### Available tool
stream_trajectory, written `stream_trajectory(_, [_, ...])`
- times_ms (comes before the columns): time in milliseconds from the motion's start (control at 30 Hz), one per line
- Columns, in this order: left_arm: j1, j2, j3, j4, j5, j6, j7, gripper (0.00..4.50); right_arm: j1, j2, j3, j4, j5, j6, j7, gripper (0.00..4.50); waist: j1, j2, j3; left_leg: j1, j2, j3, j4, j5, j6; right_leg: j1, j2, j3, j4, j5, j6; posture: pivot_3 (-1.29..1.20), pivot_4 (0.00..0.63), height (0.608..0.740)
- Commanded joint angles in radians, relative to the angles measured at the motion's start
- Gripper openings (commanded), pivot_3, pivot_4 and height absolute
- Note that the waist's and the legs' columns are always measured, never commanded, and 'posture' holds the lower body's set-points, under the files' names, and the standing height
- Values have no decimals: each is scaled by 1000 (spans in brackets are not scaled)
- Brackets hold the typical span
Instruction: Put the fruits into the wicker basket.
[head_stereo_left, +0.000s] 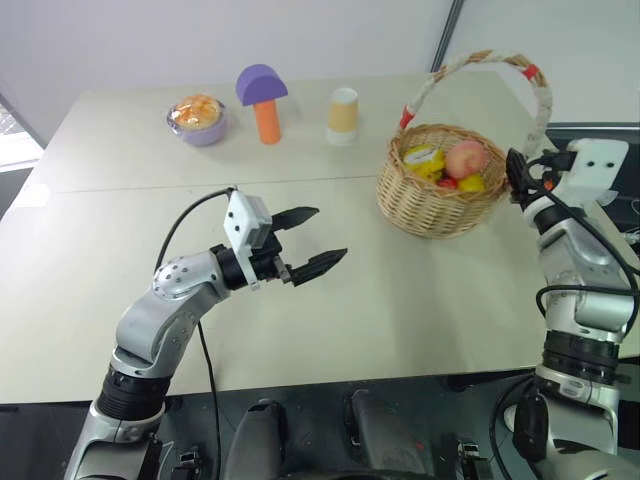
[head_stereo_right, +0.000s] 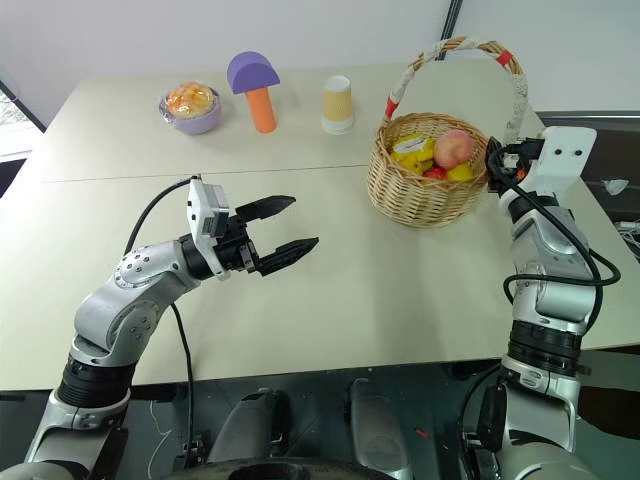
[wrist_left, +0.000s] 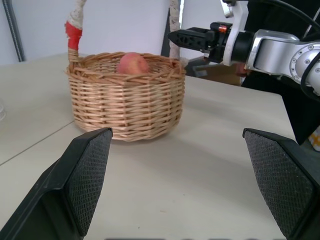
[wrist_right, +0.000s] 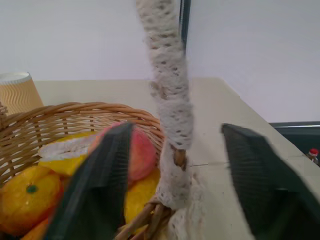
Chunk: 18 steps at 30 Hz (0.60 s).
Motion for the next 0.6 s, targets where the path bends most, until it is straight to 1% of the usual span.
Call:
stream_trajectory(33, [7,24,30,-20,11,-24,-10,4500,24,-59,-62,-83,7,-31,6,3902,1,0,0,0,0,0,0,0,0,0,0,0,0,0,0,0,150,740])
stream_trajectory(100, [31,52,67,-18,12,-22,-5,4500,88,-103,-111,-126,89,-22,108,3902,9,0,0,0,0,0,0,0,0,0,0,0,-1,0,0,0,150,740])
stream_trajectory(167, [61,77,109,-11,7,-14,10,4500,196,-164,-105,-179,137,-14,248,3902,14,0,0,-1,0,0,0,0,0,0,0,0,-2,0,0,0,150,740])
stream_trajectory(267, [105,109,153,-2,25,-4,43,4500,304,-219,-67,-246,191,-5,387,3902,17,0,0,-1,1,0,0,-1,1,0,0,1,-3,0,0,0,150,740])
stream_trajectory(300, [133,120,181,9,33,-4,61,4500,334,-231,-31,-280,212,1,443,3902,16,0,0,0,1,1,0,-1,1,0,0,1,-3,0,0,0,150,740])
stream_trajectory(367, [172,127,222,26,52,-17,93,4500,358,-238,33,-324,242,22,504,3902,2,0,0,1,1,2,0,-1,1,1,1,2,-3,0,0,0,150,740])
stream_trajectory(433, [209,119,278,70,66,-21,145,4500,364,-234,140,-366,256,48,561,3902,-3,0,0,2,1,2,0,-1,1,1,2,2,-2,0,0,0,150,740])
stream_trajectory(500, [247,112,319,95,74,-37,171,4500,345,-206,227,-355,216,23,570,3902,-3,0,0,2,2,1,0,-1,1,1,2,2,-2,0,0,0,150,740])
stream_trajectory(600, [301,106,349,91,81,-51,181,4500,306,-166,316,-310,158,-24,564,3902,2,0,0,1,2,1,0,-1,1,0,2,2,-1,0,0,0,150,740])
